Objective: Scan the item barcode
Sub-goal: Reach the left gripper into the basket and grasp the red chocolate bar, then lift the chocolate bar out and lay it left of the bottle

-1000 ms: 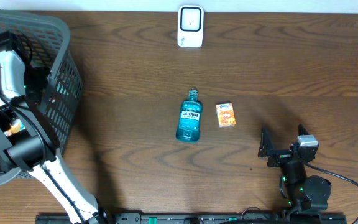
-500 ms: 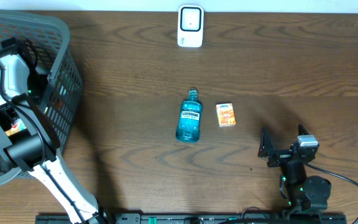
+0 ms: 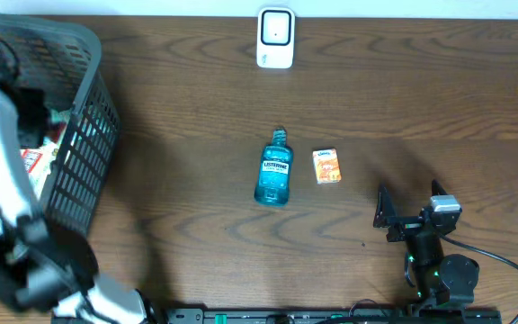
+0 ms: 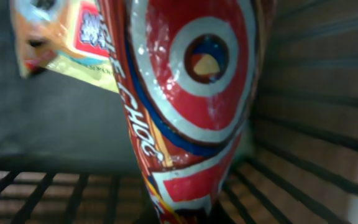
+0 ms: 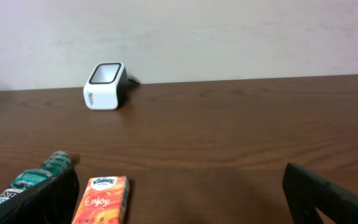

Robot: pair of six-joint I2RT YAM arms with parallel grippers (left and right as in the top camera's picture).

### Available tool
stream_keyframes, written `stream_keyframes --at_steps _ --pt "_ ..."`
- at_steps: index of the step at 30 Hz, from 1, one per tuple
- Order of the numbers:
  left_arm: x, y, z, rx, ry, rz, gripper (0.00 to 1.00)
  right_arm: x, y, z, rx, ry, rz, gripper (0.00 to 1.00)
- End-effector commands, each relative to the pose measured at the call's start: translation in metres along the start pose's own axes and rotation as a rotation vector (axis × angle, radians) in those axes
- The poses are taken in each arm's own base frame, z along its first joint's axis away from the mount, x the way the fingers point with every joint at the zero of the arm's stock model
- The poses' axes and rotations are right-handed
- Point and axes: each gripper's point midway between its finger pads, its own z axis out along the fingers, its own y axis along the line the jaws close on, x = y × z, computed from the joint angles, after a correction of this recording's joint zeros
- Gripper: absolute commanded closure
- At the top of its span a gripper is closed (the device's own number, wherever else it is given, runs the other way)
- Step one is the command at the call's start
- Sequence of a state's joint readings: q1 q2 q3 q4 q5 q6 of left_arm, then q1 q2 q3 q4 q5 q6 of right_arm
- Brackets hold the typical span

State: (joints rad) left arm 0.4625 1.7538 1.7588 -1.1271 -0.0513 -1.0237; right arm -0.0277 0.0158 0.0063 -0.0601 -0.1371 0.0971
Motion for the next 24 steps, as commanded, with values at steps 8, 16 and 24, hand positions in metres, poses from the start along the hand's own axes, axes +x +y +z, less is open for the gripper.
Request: stream_keyframes --at_steps 8,16,24 --pt "0.049 0.0 -0.197 0.49 -0.184 0.3 0.93 0.001 0.001 0.0 -0.004 0.002 -0.009 0.01" --pt "0.163 0.007 -0.252 0.703 -0.057 0.729 0.93 0.001 0.001 0.0 -0.004 0.002 -0.009 0.01" --pt "0.262 0.015 -0.166 0.406 -0.022 1.098 0.93 0.001 0.001 0.0 -0.004 0.002 -0.009 0.01"
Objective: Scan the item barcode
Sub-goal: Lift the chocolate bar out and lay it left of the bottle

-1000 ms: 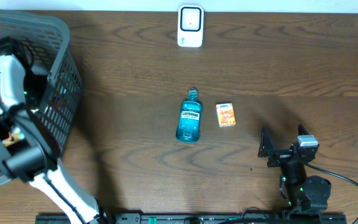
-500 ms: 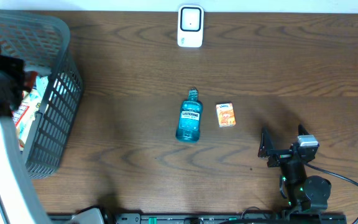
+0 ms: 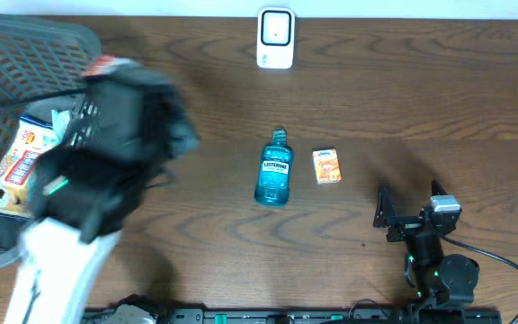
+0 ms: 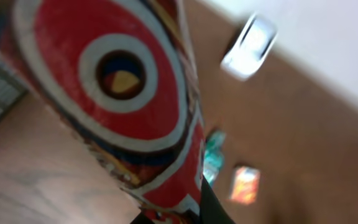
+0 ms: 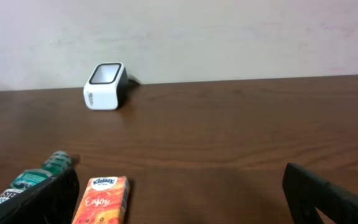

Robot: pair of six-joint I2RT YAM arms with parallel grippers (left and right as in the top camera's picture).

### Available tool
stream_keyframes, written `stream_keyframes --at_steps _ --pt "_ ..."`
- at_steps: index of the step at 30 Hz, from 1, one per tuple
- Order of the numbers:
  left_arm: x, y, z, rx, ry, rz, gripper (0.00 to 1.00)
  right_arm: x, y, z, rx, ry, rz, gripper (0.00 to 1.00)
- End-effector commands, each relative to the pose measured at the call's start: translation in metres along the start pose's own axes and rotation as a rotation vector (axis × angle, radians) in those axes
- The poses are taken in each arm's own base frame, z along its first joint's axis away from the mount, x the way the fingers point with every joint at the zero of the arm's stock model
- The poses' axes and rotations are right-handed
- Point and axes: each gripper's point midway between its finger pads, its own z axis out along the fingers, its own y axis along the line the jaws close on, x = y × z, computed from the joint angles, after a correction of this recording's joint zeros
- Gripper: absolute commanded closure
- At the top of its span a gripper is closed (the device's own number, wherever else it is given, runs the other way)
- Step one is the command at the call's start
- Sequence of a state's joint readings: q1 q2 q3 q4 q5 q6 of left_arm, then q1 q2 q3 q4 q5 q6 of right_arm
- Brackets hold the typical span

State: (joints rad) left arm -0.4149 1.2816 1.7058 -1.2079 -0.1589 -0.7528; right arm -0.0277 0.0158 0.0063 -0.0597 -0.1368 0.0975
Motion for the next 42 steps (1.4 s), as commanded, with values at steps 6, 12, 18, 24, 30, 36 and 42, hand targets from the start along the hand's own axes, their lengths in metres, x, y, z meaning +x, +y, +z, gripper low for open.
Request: stream_keyframes --at_steps 6,12,18,24,30,36,42 --pt "0.075 -0.007 0.135 -0.293 0.194 0.239 0.93 0.001 0.001 0.0 -0.005 0.002 -0.01 0.01" --pt "0.117 0.012 0.202 -0.463 0.313 0.2 0.93 0.001 0.001 0.0 -0.005 0.002 -0.01 0.01" --pt "0.169 0.018 0.249 -0.492 0.489 0.198 0.93 0.001 0.001 0.0 -0.005 0.002 -0.01 0.01" --pt "0.193 0.017 0.262 -0.505 0.534 0.231 0.93 0.001 0.001 0.0 -0.005 0.002 -0.01 0.01" --pt "0.189 0.024 0.253 -0.547 0.528 0.257 0.75 0.001 0.001 0.0 -0.005 0.002 -0.01 0.01" --pt "0.12 0.022 0.198 -0.637 0.376 0.309 0.54 0.001 0.001 0.0 -0.005 0.002 -0.01 0.01" --pt "0.025 0.003 0.124 -0.566 0.088 0.261 0.19 0.001 0.001 0.0 -0.005 0.002 -0.01 0.01"
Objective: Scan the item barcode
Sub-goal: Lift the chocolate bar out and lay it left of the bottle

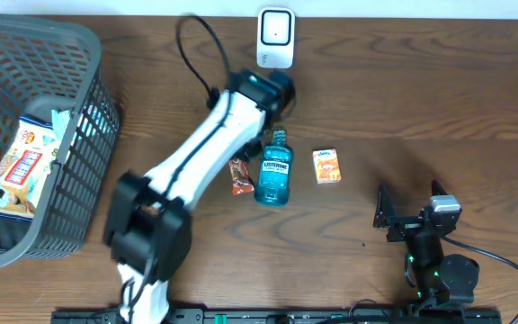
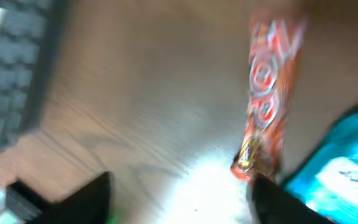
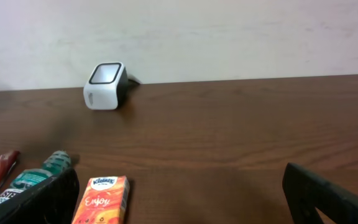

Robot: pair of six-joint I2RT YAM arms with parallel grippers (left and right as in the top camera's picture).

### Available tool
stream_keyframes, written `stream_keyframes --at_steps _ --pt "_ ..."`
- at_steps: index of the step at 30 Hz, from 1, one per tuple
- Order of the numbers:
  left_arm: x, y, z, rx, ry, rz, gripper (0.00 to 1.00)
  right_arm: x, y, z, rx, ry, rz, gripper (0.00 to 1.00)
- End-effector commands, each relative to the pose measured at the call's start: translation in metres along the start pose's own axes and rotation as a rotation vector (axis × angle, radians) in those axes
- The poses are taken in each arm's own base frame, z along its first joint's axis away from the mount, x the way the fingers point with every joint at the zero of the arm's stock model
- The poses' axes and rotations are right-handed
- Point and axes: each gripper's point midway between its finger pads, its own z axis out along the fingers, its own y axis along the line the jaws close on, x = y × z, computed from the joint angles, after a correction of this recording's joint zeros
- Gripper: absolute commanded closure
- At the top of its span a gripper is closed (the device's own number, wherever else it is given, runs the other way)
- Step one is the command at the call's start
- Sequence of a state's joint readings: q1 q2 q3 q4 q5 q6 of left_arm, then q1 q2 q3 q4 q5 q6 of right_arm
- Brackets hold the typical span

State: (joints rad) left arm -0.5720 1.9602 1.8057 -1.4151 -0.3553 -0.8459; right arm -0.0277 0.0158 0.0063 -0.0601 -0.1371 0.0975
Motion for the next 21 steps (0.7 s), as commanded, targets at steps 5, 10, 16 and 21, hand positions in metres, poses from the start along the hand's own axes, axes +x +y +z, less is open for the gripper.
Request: stream_keyframes --at_steps 5,10,16,21 --pt "-0.099 0.143 -0.135 0.069 -0.554 -0.421 0.11 0.001 0.001 0.0 -0.004 0.002 -0.01 0.01" --pt "-0.112 0.237 -0.145 0.078 -0.615 -0.789 0.06 0.001 0.001 0.0 -0.004 0.002 -0.01 0.01" --pt "-0.11 0.31 -0.095 0.098 -0.43 -1.076 0.03 0.001 0.001 0.0 -0.004 0.002 -0.01 0.01" --pt "-0.107 0.328 -0.035 0.211 -0.18 -1.218 0.03 0.001 0.001 0.0 -0.004 0.002 -0.01 0.01"
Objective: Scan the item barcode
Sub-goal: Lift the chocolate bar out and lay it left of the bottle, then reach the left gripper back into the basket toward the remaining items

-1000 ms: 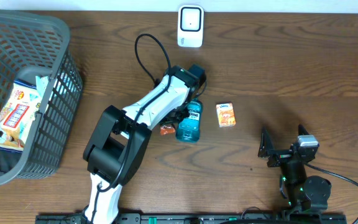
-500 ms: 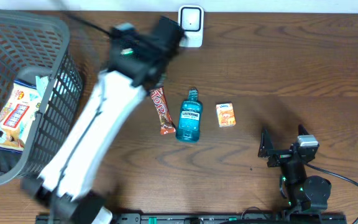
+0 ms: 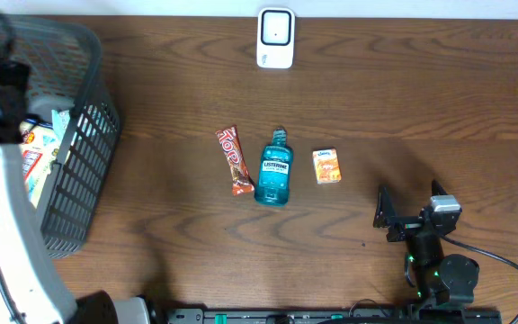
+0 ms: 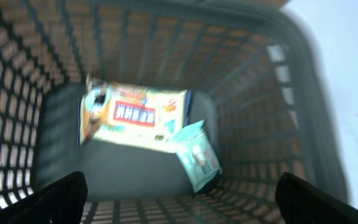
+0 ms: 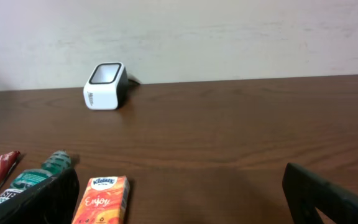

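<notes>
The white barcode scanner (image 3: 275,38) stands at the table's far edge and also shows in the right wrist view (image 5: 105,85). A red chocolate bar (image 3: 234,160) lies left of a blue Listerine bottle (image 3: 274,171), with an orange Kleenex box (image 3: 326,166) to the bottle's right. My left gripper (image 4: 179,208) hangs open and empty over the grey basket (image 3: 88,45). Below it lie a yellow packet (image 4: 135,115) and a teal packet (image 4: 197,155). My right gripper (image 5: 185,205) rests open near the front right, behind the Kleenex box (image 5: 101,199).
The basket's mesh walls (image 4: 278,74) surround the left gripper's view. My white left arm (image 3: 7,225) runs along the table's left side over the basket. A cable (image 3: 502,261) trails from the right arm's base.
My left gripper was open over the table by the chocolate bar and bottle. It is now above the basket, still open. The bar stays on the table. The right arm is unmoved.
My left gripper was shut on the chocolate bar inside the basket. Then it held the bar out over the table. Later the bar lay left of the bottle with the gripper open above it. Now the gripper is back over the basket.
</notes>
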Robot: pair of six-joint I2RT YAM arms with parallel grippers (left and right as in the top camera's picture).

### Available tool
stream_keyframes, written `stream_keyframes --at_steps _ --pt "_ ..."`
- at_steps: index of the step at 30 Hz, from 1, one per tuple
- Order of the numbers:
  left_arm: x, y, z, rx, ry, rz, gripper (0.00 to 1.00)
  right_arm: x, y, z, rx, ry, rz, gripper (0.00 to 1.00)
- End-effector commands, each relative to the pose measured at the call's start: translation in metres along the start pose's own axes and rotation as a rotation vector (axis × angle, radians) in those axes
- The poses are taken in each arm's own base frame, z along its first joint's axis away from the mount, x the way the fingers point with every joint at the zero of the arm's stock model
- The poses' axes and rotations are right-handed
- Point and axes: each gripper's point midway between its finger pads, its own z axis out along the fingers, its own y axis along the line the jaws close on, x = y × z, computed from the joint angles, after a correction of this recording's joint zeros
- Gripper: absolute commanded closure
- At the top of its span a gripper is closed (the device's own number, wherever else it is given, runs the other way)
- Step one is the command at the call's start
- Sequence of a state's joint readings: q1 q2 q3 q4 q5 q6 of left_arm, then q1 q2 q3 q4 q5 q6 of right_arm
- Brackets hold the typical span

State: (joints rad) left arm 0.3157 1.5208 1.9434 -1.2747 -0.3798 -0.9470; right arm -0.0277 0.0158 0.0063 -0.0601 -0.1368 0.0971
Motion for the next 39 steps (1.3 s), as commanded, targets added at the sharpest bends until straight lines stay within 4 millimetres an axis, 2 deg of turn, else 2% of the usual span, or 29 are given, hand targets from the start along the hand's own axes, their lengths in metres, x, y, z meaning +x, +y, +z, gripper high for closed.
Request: stream_keyframes --at_steps 1,4,9,14,15,17,26,31,39 --pt "0.027 0.005 0.047 -0.002 0.283 -0.107 0.03 0.001 0.001 0.0 -0.005 0.002 -0.009 0.01" --pt "0.035 0.013 0.079 -0.047 0.394 -0.165 0.03 0.001 0.001 0.0 -0.005 0.002 -0.009 0.01" --pt "0.062 0.018 0.13 -0.134 0.535 -0.193 0.04 0.001 0.001 0.0 -0.005 0.002 -0.009 0.01" --pt "0.085 0.01 0.178 -0.175 0.575 -0.17 0.04 0.001 0.001 0.0 -0.005 0.002 -0.009 0.01" --pt "0.095 0.005 0.195 -0.179 0.585 -0.158 0.04 0.001 0.001 0.0 -0.005 0.002 -0.01 0.01" --pt "0.107 0.001 0.21 -0.188 0.599 -0.143 0.04 0.001 0.001 0.0 -0.005 0.002 -0.009 0.01" --pt "0.165 -0.013 0.249 -0.223 0.662 -0.052 0.03 0.001 0.001 0.0 -0.005 0.002 -0.009 0.01" --pt "0.179 -0.017 0.259 -0.233 0.648 -0.023 0.03 0.001 0.001 0.0 -0.005 0.002 -0.009 0.01" --pt "0.187 0.003 0.272 -0.319 0.613 -0.01 0.03 0.001 0.001 0.0 -0.005 0.002 -0.009 0.01"
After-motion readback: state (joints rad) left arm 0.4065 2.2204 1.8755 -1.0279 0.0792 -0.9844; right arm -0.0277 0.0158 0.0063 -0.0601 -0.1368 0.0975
